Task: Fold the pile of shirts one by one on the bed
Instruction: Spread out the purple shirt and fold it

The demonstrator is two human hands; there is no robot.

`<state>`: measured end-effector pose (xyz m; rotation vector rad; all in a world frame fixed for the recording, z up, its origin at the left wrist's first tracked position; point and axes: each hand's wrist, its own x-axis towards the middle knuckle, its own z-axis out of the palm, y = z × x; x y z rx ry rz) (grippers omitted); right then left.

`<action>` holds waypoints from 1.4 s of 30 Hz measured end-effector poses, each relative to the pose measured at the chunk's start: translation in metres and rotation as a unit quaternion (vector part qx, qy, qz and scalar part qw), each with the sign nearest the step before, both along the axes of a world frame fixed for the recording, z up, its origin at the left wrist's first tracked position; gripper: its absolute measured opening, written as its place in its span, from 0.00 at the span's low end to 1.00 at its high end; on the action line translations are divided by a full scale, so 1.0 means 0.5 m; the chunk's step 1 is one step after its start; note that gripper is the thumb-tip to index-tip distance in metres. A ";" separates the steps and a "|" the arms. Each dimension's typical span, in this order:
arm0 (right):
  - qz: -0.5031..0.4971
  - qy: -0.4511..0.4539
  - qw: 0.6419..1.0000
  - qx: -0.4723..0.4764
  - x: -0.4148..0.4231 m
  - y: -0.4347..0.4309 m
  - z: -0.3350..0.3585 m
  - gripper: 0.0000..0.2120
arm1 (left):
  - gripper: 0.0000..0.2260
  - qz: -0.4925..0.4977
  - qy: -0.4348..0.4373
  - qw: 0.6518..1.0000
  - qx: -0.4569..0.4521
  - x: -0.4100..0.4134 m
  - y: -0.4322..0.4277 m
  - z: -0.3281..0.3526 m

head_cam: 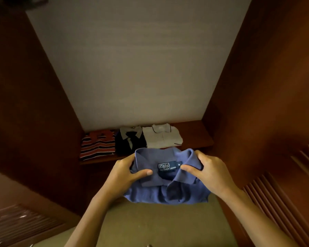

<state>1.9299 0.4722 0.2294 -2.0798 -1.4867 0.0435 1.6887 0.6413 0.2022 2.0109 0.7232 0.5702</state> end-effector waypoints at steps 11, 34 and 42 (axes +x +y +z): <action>-0.013 0.044 0.999 -0.027 0.473 0.256 -0.106 0.23 | 0.18 -0.014 0.073 0.996 -0.051 0.487 0.266 -0.078; -0.097 0.035 0.963 -0.248 1.343 0.750 -1.086 0.34 | 0.40 0.079 0.282 0.955 0.046 1.405 0.680 -1.029; -0.026 -0.009 0.973 -0.228 1.300 0.716 -1.218 0.31 | 0.41 -0.029 0.384 0.907 0.174 1.395 0.600 -1.166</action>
